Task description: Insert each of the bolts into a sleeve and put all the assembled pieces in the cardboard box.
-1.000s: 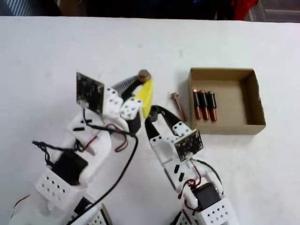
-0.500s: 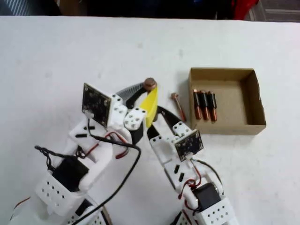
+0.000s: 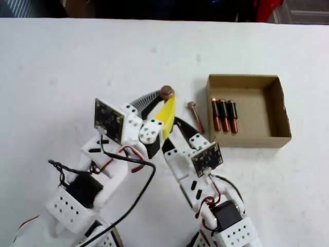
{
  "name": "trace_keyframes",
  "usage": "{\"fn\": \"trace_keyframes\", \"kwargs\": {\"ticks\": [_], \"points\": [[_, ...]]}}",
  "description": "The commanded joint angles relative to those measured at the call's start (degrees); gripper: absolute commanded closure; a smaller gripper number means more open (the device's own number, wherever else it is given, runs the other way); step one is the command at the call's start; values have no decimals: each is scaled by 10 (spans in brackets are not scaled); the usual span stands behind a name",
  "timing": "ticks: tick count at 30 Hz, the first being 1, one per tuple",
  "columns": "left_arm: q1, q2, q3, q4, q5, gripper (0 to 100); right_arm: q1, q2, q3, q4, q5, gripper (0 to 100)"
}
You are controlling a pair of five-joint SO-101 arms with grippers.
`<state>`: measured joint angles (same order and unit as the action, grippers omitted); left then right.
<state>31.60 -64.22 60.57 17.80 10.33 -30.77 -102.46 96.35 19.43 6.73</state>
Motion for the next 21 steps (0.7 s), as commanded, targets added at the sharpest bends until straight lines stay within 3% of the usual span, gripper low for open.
{"fn": "trace_keyframes", "kwargs": {"ticks": [1,21], "points": [[2,-19,-6,-19,-3,977,-1,-2,5,1,-3,981],[6,-20,82,-42,-2,977,0,-2,5,1,-3,981]]}}
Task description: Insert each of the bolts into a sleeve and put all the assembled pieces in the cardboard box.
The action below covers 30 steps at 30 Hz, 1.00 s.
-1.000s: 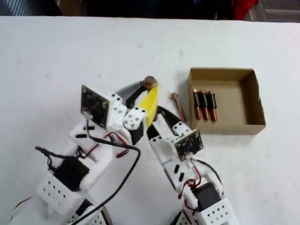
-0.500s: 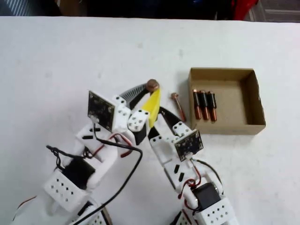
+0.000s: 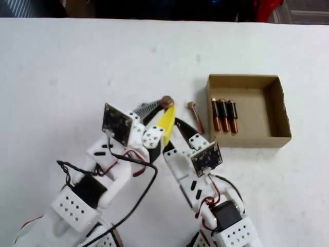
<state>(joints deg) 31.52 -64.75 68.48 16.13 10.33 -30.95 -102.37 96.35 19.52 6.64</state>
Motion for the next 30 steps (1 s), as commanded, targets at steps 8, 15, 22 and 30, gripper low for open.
{"fn": "trace_keyframes", "kwargs": {"ticks": [8,15,22,30], "points": [[7,-15,33,-25,-3,976,1,-3,5,0,-2,981],[5,-15,33,-25,-4,869,1,-3,5,0,-2,981],[3,-15,34,-25,0,726,1,-3,5,0,-2,981],[1,-15,26,-25,-4,722,1,-3,5,0,-2,981]]}}
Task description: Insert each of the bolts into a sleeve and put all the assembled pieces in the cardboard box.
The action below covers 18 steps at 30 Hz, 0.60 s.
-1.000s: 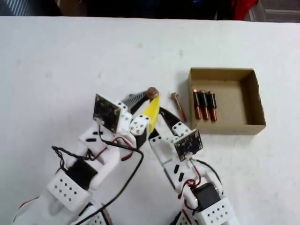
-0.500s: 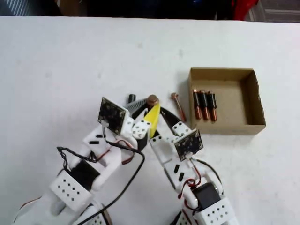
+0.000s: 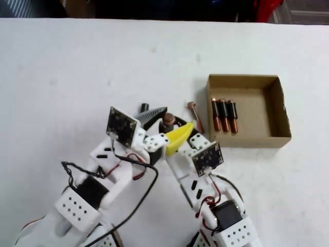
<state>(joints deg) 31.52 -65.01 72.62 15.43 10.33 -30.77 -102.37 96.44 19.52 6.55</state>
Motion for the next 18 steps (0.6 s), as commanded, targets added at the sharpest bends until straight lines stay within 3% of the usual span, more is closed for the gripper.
{"fn": "trace_keyframes", "kwargs": {"ticks": [1,12,15,18], "points": [[-3,-12,-23,-18,-4,722,0,-3,4,0,-1,981],[-158,-14,-93,-1,-3,729,48,-7,4,23,0,981],[-182,-46,-107,56,-18,800,48,-7,4,33,0,981],[-196,-105,-115,115,-93,930,50,-7,4,32,1,981]]}}
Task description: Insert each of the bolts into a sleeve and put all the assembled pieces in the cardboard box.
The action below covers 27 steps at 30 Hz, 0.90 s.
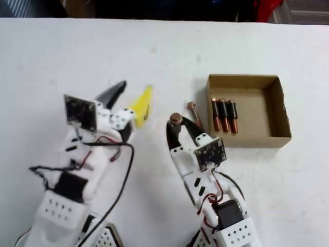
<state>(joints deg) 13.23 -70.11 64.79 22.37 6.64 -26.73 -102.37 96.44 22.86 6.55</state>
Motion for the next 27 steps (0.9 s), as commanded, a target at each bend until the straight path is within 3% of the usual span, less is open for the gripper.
{"fn": "trace_keyframes", "kwargs": {"ticks": [1,6,12,19,27], "points": [[-17,-74,-37,61,-83,975,15,-7,4,-1,5,981],[-65,-182,-35,161,-107,963,56,-7,-24,13,43,981],[-143,-264,-34,254,-105,976,66,-4,-128,136,43,981],[-205,-280,-33,322,-105,976,69,-2,-303,291,43,981],[-225,-351,43,331,-107,976,126,36,-426,317,43,981]]}}
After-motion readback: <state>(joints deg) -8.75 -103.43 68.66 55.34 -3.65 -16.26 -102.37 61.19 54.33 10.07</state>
